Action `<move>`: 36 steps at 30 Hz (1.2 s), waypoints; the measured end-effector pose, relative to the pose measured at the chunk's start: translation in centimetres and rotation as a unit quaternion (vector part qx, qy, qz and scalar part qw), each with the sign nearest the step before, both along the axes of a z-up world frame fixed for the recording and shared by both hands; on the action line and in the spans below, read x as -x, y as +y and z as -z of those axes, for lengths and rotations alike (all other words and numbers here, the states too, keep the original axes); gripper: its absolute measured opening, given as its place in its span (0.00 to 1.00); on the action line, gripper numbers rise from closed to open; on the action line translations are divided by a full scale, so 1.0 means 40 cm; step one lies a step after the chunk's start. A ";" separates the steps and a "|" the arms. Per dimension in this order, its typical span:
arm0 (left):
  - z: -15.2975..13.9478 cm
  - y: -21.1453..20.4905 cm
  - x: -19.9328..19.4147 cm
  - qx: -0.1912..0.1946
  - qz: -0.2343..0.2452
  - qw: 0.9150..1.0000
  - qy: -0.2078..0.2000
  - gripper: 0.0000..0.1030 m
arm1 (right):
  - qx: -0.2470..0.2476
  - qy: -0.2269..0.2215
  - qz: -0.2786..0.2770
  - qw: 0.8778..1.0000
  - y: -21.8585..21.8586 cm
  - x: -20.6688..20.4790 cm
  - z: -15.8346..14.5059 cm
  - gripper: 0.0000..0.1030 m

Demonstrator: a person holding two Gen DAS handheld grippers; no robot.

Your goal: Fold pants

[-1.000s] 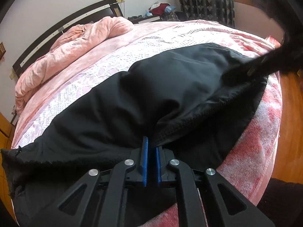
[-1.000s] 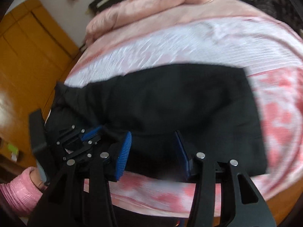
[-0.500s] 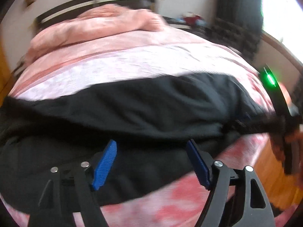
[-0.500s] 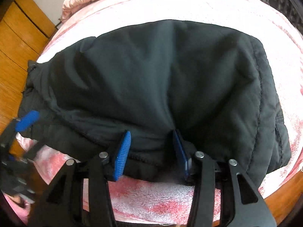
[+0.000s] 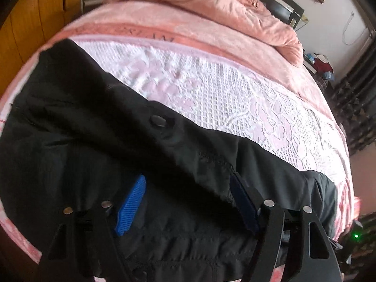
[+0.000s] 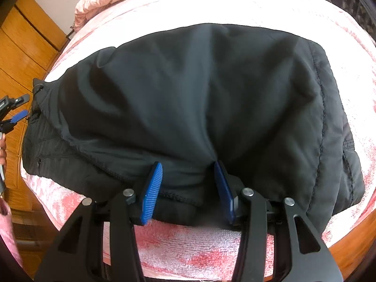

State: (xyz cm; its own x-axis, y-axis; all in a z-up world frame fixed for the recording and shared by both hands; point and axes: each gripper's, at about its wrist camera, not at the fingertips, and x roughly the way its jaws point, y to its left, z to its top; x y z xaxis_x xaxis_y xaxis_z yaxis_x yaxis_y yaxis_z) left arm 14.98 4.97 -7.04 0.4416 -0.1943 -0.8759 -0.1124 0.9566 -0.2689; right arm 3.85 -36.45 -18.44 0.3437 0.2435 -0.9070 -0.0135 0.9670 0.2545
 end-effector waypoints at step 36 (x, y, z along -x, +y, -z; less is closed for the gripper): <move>0.150 -0.012 0.442 0.060 -0.102 0.992 -0.041 0.18 | 0.025 0.023 0.007 0.999 -0.081 0.029 -0.032 0.45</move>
State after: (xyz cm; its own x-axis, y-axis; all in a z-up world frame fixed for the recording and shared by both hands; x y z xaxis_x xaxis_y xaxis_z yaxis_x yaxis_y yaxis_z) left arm -2.72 4.49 -13.03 0.5520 -0.1941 -0.8109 -0.2734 0.8766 -0.3960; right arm 2.67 -39.70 -17.17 0.3042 0.1937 -0.9327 0.0099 0.9784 0.2064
